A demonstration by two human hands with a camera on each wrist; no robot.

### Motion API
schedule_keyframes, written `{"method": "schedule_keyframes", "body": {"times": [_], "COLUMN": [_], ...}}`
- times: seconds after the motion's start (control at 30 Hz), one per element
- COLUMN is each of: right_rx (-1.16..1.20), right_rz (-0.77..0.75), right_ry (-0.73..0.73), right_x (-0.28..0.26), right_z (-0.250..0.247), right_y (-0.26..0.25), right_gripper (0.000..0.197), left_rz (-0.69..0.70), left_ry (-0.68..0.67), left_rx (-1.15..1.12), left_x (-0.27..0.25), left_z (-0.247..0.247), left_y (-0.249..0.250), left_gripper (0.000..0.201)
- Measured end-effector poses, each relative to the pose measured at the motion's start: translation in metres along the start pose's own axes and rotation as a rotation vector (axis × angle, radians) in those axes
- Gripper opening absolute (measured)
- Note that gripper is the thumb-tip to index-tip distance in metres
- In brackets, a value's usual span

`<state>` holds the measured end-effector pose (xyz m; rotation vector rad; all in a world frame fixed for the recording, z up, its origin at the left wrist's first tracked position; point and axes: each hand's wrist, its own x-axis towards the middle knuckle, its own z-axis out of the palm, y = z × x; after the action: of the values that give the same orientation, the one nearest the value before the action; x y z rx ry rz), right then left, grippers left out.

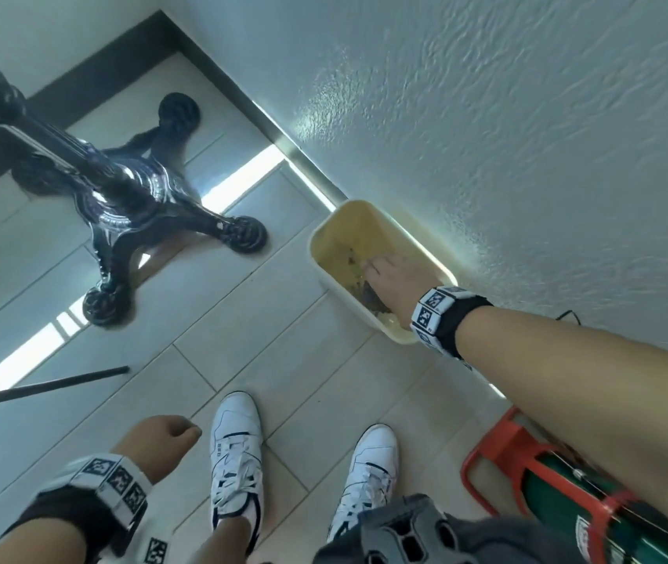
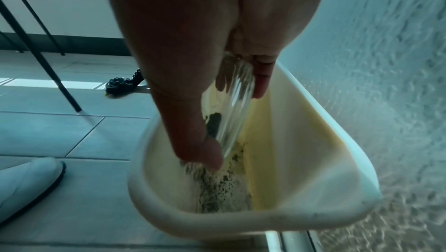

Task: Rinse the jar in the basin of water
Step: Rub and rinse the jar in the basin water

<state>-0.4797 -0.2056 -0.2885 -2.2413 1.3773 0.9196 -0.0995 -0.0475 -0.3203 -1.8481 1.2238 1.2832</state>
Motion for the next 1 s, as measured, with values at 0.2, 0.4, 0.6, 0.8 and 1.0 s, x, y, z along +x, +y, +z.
{"method": "schedule_keyframes", "body": {"times": [0.2, 0.4, 0.6, 0.8, 1.0], "right_rx": [-0.018, -0.010, -0.033, -0.040, 0.008], "right_rz": [-0.007, -0.021, -0.062, -0.102, -0.136], "right_ry": [-0.032, -0.018, 0.004, 0.046, 0.065], "right_x": [0.000, 0.000, 0.001, 0.003, 0.004], "right_z": [0.000, -0.004, -0.008, -0.011, -0.011], "right_y": [0.012, 0.012, 0.005, 0.008, 0.007], "right_gripper": [0.075, 0.084, 0.089, 0.083, 0.087], "left_rz": [-0.043, -0.043, -0.009, -0.013, 0.048], "left_ry": [-0.010, -0.017, -0.010, -0.023, 0.001], "left_rx": [-0.005, -0.059, -0.055, -0.043, -0.111], "left_x": [0.008, 0.014, 0.013, 0.010, 0.017], "left_z": [0.001, 0.002, 0.005, 0.006, -0.016], "left_y": [-0.017, -0.003, 0.016, 0.014, 0.046], "left_gripper": [0.028, 0.025, 0.017, 0.022, 0.020]}}
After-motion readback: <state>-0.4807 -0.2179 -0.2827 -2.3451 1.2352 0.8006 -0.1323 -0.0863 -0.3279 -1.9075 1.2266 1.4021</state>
